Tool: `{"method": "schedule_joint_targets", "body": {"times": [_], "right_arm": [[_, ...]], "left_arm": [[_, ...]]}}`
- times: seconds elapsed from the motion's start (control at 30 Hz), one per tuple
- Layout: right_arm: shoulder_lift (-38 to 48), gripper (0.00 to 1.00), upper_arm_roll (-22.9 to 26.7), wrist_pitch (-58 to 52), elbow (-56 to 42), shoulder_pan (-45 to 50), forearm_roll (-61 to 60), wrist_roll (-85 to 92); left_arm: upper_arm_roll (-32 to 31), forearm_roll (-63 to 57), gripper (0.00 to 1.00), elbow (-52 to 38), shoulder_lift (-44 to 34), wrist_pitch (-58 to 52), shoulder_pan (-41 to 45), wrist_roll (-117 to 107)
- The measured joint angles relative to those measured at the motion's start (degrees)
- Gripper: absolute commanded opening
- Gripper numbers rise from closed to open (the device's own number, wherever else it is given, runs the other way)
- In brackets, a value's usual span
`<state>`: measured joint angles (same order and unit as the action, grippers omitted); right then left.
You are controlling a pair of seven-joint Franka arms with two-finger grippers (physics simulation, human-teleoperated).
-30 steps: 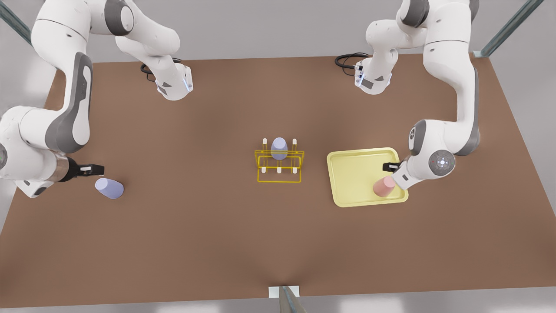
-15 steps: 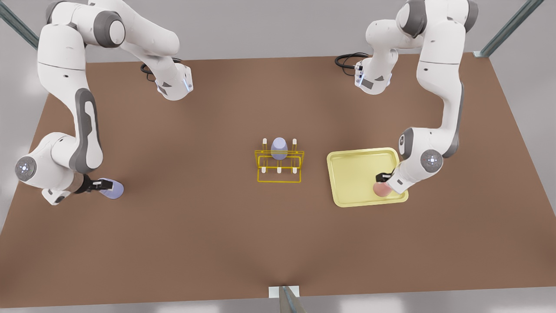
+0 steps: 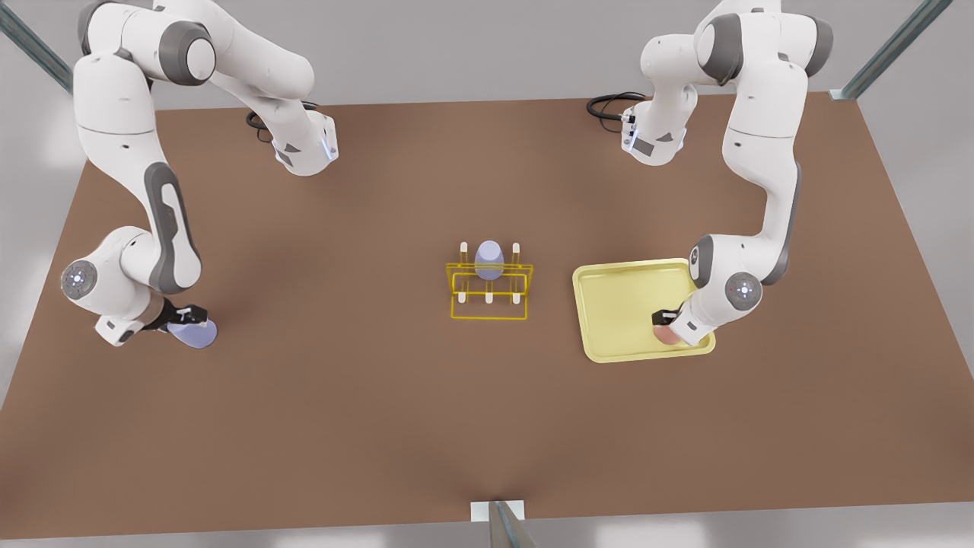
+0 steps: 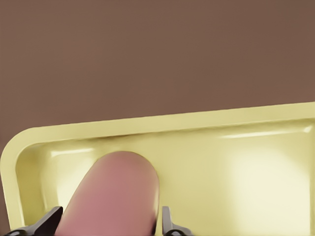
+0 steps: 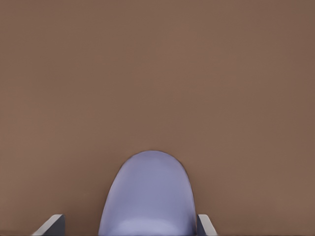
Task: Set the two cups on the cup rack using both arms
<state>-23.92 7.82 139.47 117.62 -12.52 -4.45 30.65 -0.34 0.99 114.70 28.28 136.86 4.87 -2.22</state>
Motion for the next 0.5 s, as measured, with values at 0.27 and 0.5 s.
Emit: {"method": "schedule_joint_targets", "body": {"times": [0.27,0.5], "right_arm": [[-2.01,1.0,0.0,3.41,0.79,-0.04,-0.1,1.99],[-2.16,1.0,0.0,4.8,2.11,-1.01,-0.1,3.17]], "left_arm": [[-0.01,-0.3,0.8,0.14,-0.35,0.11,0.16,-0.7],[-0.29,-0.26,0.79,0.9,-3.31,-1.42,1.21,-1.24]]}}
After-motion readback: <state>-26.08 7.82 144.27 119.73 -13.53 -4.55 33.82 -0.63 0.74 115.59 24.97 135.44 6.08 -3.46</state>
